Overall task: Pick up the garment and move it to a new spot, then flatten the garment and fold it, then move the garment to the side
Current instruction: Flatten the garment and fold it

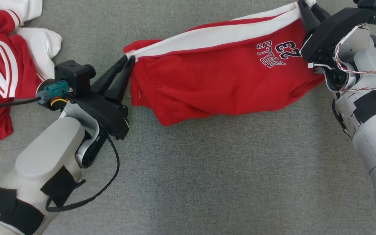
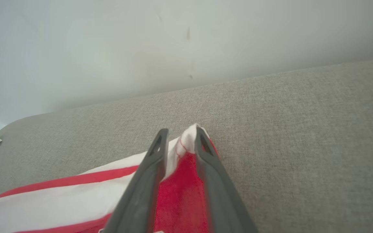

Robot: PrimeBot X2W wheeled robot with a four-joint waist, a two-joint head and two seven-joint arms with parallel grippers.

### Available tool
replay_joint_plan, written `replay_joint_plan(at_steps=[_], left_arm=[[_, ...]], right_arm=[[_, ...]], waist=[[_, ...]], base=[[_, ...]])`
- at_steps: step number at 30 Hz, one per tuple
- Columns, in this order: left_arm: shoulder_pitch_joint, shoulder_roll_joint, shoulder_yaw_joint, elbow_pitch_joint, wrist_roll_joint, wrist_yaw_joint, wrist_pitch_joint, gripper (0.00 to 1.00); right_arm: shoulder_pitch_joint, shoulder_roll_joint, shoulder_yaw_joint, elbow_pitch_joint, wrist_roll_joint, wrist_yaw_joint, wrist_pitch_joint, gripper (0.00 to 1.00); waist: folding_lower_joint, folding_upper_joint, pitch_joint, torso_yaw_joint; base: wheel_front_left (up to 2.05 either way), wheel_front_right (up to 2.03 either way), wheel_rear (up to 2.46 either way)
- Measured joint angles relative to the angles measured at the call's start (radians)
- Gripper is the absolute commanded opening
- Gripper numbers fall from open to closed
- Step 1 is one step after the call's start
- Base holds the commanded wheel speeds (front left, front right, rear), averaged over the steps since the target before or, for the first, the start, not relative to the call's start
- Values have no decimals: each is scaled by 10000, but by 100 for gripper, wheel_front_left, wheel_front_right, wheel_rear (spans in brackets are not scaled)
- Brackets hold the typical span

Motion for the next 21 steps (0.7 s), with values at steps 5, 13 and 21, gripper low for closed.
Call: replay_joint_plan(at_steps=[5,13,21], left_arm=[[68,50,382,-146,117,0,-4,100],[1368,192,1898,-711,1260,2,-8,100],[3434,6,3873,-2222,2855,623,-19,100]], right_arm=[[100,-115,343,-157,276,2,-224,100],[1165,-882,1480,-788,500,2,-899,100],[2576,-1521,2096,-1147,1254,2,-1434,100]], waist=[[-1,0,-238,-26],[-1,-1,-926,-95],[-3,-3,-1676,-135]], base=[[0,0,0],[0,0,0],[0,0,0]])
